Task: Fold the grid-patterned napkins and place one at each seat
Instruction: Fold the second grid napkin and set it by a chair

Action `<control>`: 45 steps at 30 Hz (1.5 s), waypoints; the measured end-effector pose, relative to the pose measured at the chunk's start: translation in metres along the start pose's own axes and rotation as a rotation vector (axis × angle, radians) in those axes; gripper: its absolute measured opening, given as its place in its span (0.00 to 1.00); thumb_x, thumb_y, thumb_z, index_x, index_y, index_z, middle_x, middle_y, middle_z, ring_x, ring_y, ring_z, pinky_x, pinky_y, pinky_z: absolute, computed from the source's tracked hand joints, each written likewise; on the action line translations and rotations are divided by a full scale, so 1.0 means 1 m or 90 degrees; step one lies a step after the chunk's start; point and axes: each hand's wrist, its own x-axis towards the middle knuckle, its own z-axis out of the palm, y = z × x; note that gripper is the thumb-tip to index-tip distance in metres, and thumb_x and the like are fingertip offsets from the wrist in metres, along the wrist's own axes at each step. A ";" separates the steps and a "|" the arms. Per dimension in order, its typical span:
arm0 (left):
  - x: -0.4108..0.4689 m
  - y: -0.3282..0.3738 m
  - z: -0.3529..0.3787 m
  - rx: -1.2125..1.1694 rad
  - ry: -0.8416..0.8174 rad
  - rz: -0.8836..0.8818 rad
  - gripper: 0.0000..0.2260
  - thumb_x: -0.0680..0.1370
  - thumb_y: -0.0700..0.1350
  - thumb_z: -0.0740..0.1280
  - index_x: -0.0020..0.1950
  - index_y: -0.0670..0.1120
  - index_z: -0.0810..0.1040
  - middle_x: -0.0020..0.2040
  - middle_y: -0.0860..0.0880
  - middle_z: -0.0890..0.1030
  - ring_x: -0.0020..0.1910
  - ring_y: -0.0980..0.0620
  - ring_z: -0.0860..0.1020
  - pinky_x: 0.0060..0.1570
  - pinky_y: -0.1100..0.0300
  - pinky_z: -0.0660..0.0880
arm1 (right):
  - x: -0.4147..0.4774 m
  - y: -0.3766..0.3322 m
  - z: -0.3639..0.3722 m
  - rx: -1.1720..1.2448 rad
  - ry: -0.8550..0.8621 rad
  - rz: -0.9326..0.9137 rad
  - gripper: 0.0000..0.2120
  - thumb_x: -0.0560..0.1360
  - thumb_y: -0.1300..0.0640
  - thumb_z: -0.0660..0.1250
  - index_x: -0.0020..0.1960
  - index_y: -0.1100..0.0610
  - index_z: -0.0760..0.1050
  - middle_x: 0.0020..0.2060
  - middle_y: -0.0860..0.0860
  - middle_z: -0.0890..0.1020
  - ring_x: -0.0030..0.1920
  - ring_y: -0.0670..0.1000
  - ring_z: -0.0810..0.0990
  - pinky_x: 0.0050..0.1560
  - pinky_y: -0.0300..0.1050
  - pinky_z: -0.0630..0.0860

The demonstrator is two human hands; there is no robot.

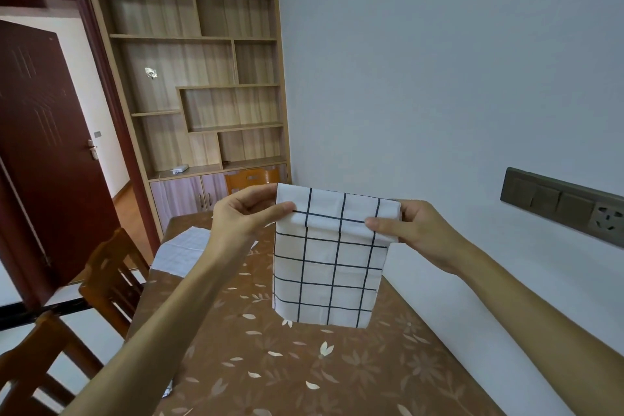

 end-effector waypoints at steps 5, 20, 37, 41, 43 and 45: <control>-0.008 -0.002 0.003 0.049 -0.135 -0.064 0.14 0.74 0.46 0.70 0.59 0.50 0.82 0.54 0.49 0.87 0.53 0.48 0.85 0.51 0.55 0.83 | 0.004 -0.006 0.002 0.029 0.064 -0.028 0.09 0.77 0.61 0.71 0.56 0.57 0.83 0.51 0.52 0.88 0.51 0.50 0.87 0.50 0.41 0.82; -0.010 0.004 0.000 0.055 -0.149 -0.064 0.12 0.80 0.38 0.67 0.62 0.44 0.81 0.41 0.50 0.87 0.40 0.51 0.86 0.39 0.62 0.81 | 0.002 -0.005 0.004 0.022 0.047 -0.006 0.09 0.77 0.62 0.70 0.56 0.57 0.84 0.52 0.52 0.88 0.54 0.52 0.86 0.56 0.46 0.82; -0.011 0.004 -0.007 0.087 -0.026 -0.056 0.13 0.66 0.50 0.76 0.50 0.51 0.87 0.53 0.47 0.86 0.58 0.39 0.81 0.62 0.32 0.73 | 0.007 -0.002 0.003 0.200 0.016 0.029 0.24 0.80 0.41 0.56 0.61 0.56 0.80 0.43 0.54 0.83 0.42 0.51 0.80 0.51 0.47 0.78; -0.011 0.005 -0.001 0.106 -0.043 -0.026 0.14 0.69 0.48 0.74 0.55 0.53 0.85 0.54 0.49 0.86 0.54 0.45 0.84 0.60 0.38 0.78 | 0.005 0.000 0.006 0.085 0.023 0.005 0.14 0.77 0.51 0.68 0.59 0.58 0.80 0.50 0.51 0.87 0.51 0.51 0.86 0.52 0.44 0.80; -0.010 0.002 -0.001 0.110 -0.060 -0.010 0.18 0.72 0.46 0.74 0.61 0.56 0.81 0.53 0.49 0.86 0.53 0.45 0.84 0.57 0.43 0.81 | 0.004 0.001 0.007 0.057 0.055 0.000 0.10 0.77 0.57 0.70 0.57 0.58 0.82 0.51 0.52 0.87 0.53 0.53 0.86 0.53 0.43 0.82; -0.010 0.000 -0.002 0.112 -0.075 -0.013 0.23 0.72 0.48 0.74 0.66 0.56 0.77 0.53 0.50 0.86 0.53 0.48 0.84 0.53 0.48 0.82 | 0.003 0.002 0.008 0.059 0.080 -0.006 0.08 0.76 0.60 0.71 0.55 0.59 0.84 0.50 0.53 0.88 0.52 0.53 0.87 0.50 0.42 0.83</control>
